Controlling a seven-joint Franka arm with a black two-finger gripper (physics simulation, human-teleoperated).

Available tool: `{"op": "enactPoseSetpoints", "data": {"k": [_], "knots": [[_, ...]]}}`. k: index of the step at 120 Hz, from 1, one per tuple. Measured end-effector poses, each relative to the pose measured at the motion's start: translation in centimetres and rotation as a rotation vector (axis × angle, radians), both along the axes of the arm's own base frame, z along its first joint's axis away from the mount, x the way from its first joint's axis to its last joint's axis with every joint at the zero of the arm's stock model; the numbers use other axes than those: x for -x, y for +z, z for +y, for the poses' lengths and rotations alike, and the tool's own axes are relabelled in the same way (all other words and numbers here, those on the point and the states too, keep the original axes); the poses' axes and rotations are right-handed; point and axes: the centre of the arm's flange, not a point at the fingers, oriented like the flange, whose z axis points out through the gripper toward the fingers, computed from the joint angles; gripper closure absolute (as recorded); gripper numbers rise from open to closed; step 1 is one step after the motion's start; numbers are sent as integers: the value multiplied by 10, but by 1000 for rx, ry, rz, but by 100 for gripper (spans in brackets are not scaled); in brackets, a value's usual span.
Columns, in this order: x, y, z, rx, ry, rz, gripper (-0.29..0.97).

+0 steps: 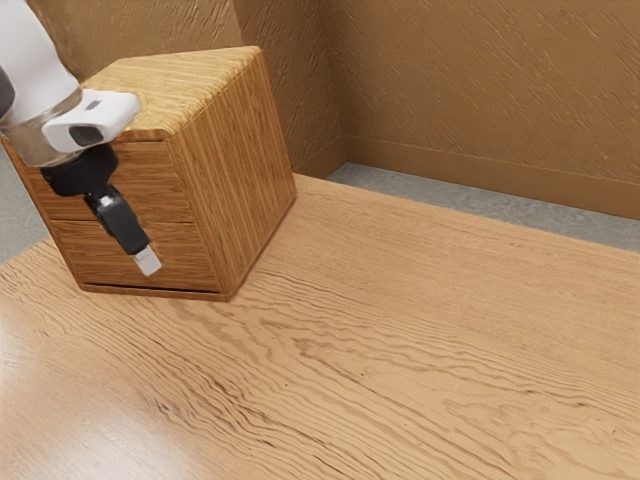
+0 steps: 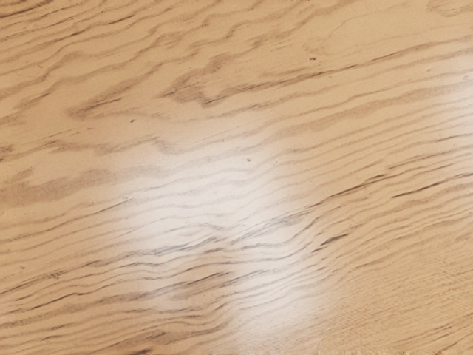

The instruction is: Pull the drawer handle with one arm to open the drawer

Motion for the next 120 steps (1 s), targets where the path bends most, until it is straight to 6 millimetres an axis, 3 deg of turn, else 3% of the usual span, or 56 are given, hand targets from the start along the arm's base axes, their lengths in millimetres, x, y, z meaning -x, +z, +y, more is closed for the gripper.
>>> {"op": "enactPoseSetpoints", "data": {"k": [15,45,76,89,120], "knots": [[35,13,13,-146,-116,-148,0],[41,13,95,-285,-266,-318,0],[17,-6,150,-383,-357,-333,0],[6,-16,162,-429,-398,-310,0],[-7,-12,177,-489,-499,-308,0]]}}
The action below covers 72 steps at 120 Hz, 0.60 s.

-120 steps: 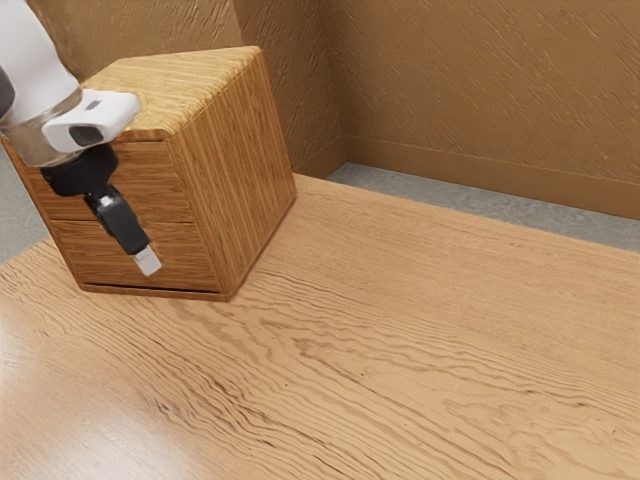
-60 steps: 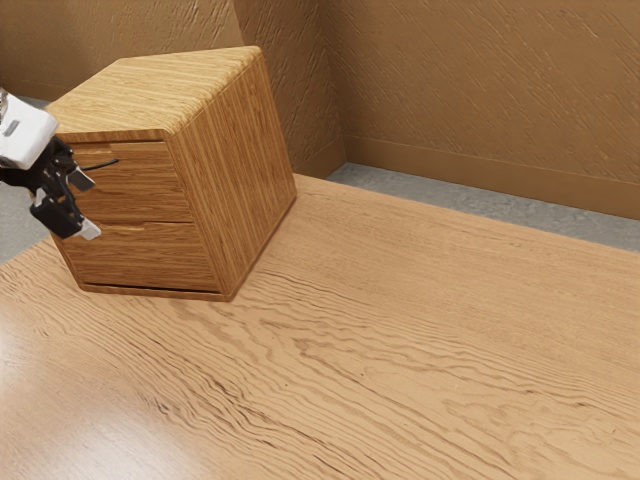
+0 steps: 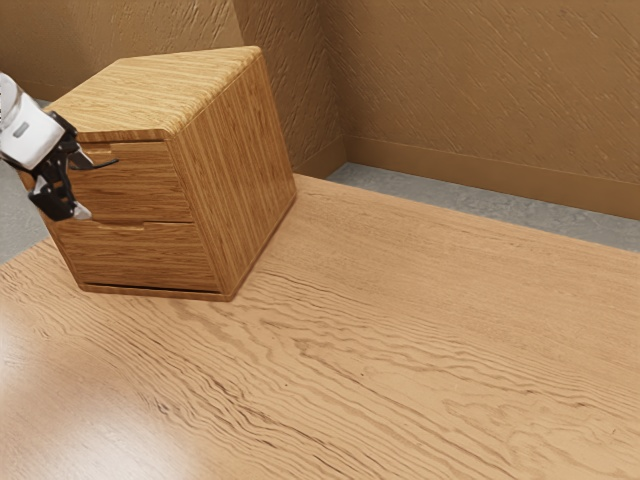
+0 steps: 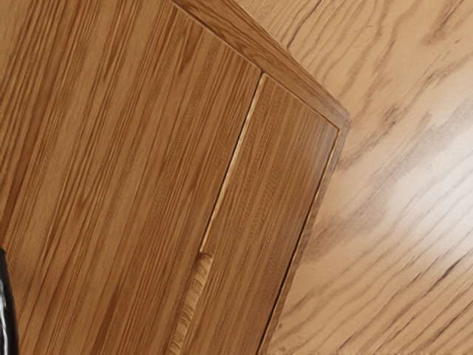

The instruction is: Pull the drawer handle with one arm to open the drawer

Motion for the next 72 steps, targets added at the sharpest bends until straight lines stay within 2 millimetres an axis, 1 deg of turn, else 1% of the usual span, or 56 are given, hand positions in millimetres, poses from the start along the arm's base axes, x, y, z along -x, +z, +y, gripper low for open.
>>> {"op": "enactPoseSetpoints", "data": {"k": [19,42,53,72], "knots": [[-10,1,18,-26,-28,-3,0],[-19,-1,27,-53,-67,-2,0],[-19,-3,35,-59,-73,0,0],[-11,-5,51,-65,-74,1,0]]}}
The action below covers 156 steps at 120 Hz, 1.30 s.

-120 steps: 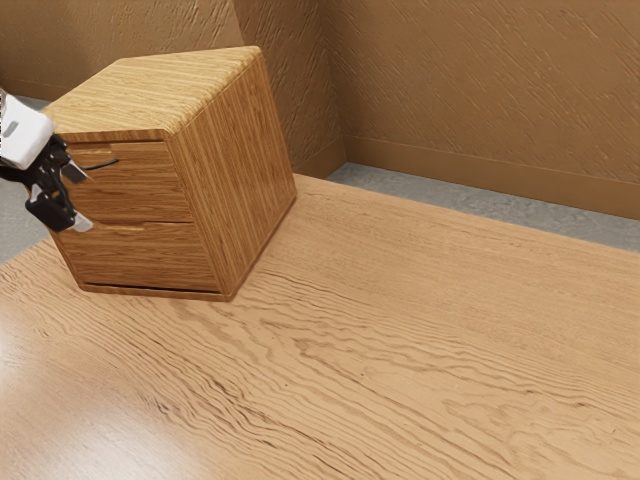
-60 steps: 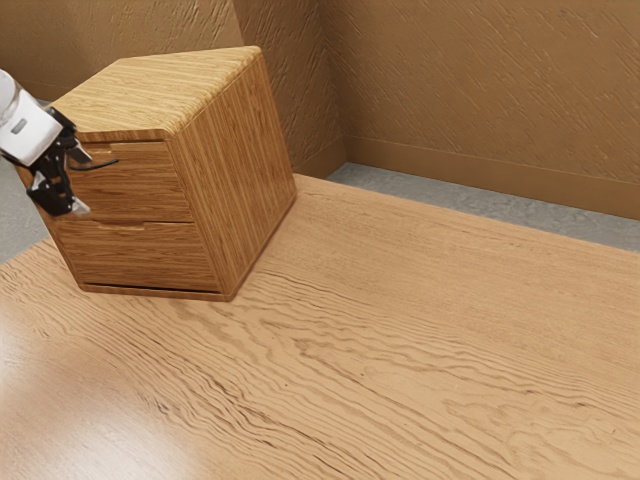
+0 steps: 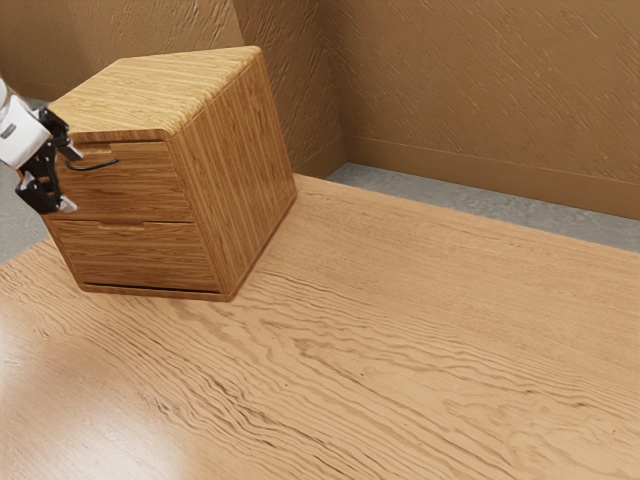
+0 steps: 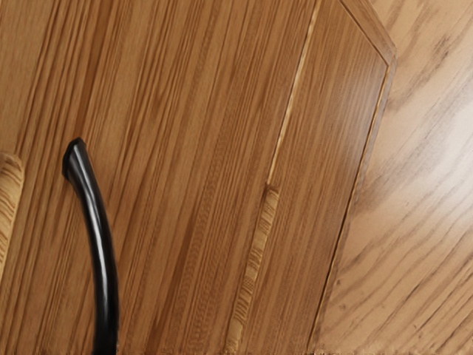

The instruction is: Pull the drawer handle with one arm to open the drawer

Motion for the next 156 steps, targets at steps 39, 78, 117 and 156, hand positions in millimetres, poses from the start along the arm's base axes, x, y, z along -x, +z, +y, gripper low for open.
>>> {"op": "enactPoseSetpoints", "data": {"k": [39,78,117,156], "knots": [[-5,-16,7,3,-43,-10,0],[-8,-25,7,3,-87,-34,0],[-10,-33,7,7,-109,-31,0],[9,-37,11,6,-98,-15,2]]}}
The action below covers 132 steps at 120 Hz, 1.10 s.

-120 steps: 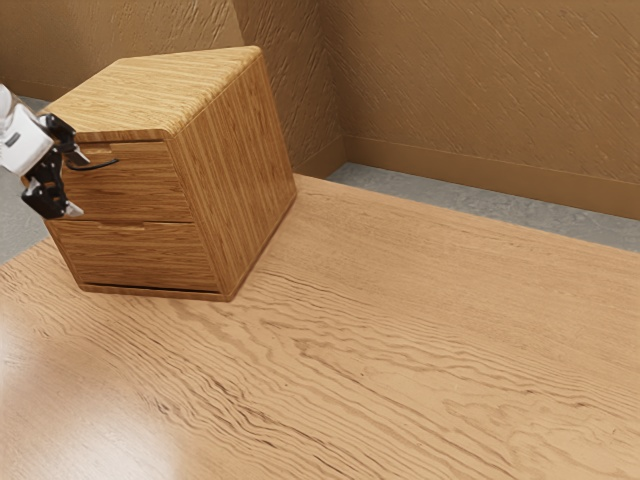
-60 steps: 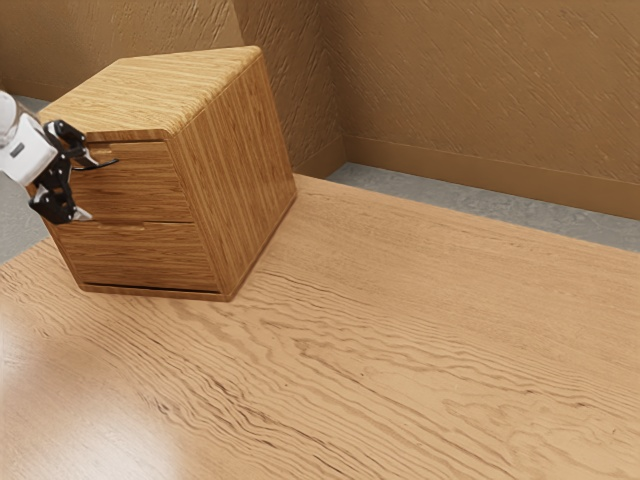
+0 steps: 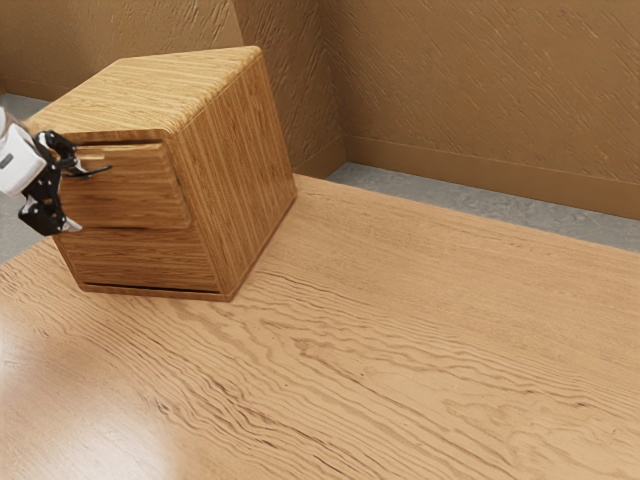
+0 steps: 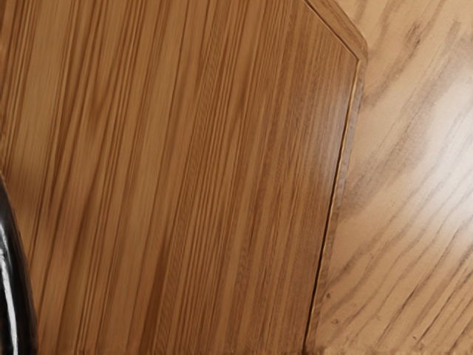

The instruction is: Pull the drawer handle with one arm to open the drawer

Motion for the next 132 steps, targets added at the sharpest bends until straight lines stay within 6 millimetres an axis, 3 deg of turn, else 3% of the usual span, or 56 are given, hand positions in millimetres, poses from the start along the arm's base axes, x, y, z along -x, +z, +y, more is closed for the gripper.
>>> {"op": "enactPoseSetpoints", "data": {"k": [13,44,51,105,132], "knots": [[15,4,1,-2,10,-4,8],[42,5,-5,11,17,-1,5],[48,8,-7,12,18,-6,10],[90,10,-21,18,37,-2,8],[99,9,-35,30,30,1,3]]}}
